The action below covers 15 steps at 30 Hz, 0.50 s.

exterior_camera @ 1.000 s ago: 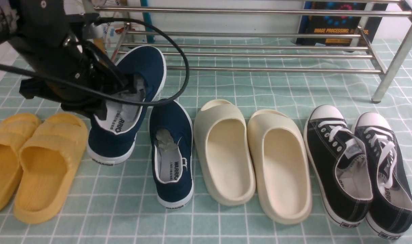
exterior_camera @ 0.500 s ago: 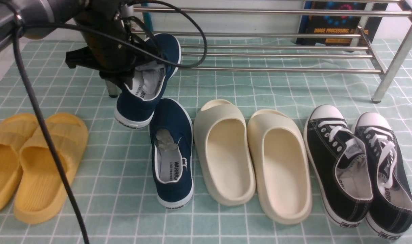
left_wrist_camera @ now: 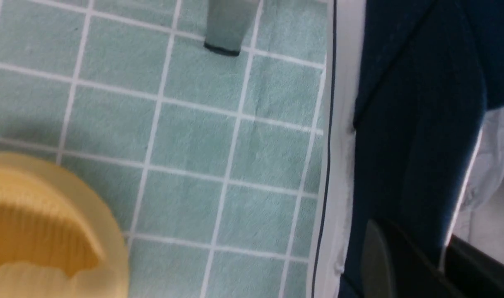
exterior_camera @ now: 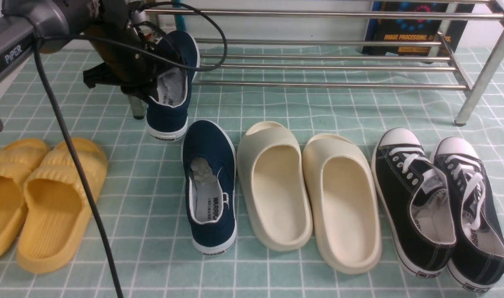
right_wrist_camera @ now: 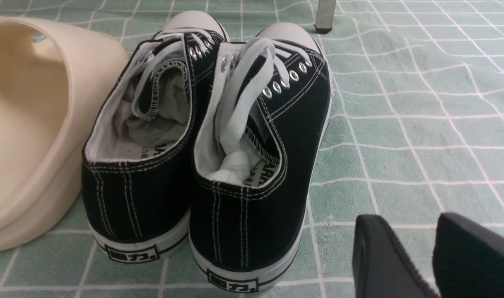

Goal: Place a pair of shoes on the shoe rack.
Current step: Use the left arm to put a shoe into the shoe rack

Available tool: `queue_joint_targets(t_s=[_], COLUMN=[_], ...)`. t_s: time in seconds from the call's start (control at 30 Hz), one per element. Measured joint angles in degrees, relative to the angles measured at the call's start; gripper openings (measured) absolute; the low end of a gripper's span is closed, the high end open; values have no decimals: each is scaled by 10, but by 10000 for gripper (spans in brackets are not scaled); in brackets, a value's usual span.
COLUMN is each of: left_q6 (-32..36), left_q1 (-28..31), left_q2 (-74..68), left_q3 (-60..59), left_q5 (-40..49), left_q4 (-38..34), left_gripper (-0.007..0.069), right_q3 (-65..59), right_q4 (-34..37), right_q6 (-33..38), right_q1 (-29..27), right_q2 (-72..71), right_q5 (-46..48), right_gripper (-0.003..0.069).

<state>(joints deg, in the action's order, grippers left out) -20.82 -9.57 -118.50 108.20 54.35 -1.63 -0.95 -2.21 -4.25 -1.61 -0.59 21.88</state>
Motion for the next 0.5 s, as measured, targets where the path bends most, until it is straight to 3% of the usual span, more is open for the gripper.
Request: queue_joint_targets(t_s=[0.5], left_q6=[3], left_q1=[-1], left_q2=[-14], left_q3=[0], left_q5=[-148], left_q4=[-19], left_gripper=[20], right_q3=[0], right_q4=[0], right_q6=[0], right_q1=[0], right_q2=[0], right_q5=[0], right_gripper=[239])
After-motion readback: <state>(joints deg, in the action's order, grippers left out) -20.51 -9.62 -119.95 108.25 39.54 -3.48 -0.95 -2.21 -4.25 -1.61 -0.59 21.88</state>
